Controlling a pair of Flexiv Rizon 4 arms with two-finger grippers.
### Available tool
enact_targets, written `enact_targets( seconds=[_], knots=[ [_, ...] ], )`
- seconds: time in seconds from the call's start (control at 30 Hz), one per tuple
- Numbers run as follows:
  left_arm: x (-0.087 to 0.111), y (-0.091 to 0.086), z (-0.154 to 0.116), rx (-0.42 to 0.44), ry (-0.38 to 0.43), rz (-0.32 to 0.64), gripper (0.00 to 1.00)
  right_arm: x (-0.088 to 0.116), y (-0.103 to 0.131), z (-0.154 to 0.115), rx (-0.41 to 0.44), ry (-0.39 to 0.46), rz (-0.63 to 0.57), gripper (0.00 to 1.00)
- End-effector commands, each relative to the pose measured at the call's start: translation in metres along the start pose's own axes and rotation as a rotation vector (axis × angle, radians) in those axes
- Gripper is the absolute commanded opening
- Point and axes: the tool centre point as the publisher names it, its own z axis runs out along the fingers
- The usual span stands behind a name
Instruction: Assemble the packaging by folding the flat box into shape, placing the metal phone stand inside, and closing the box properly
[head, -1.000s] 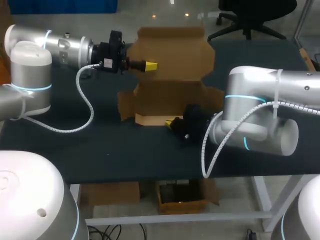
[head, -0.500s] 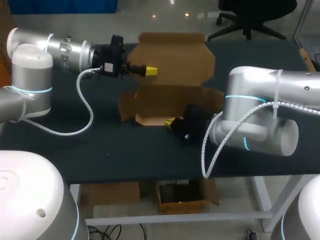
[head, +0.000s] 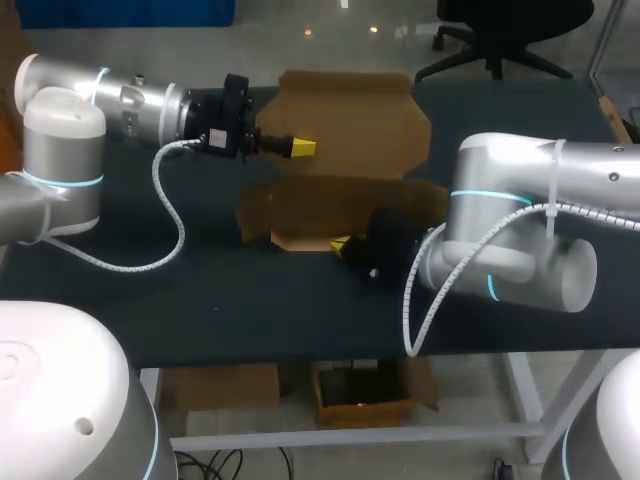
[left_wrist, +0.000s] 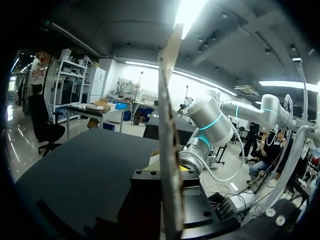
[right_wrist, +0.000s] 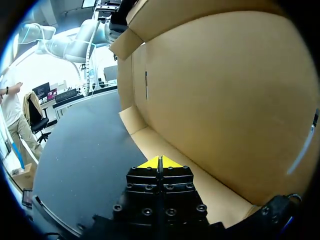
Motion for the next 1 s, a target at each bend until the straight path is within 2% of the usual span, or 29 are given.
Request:
enact_targets(
  seconds=[0.03, 0.73, 1.0],
  knots=[
    [0.005, 0.004, 0.0, 0.007, -0.016, 0.024, 0.0, 0.001, -0.005, 0.005, -0.002, -0.006, 0.001, 0.0],
    [0.014, 0.025, 0.008, 0.033, -0.023, 0.052, 0.0, 0.004, -0.004, 0.006, 0.002, -0.001, 0.002, 0.0],
    [0.012, 0.033, 0.011, 0.032, -0.026, 0.065, 0.0, 0.004, -0.005, 0.007, 0.003, 0.003, 0.003, 0.0]
  ],
)
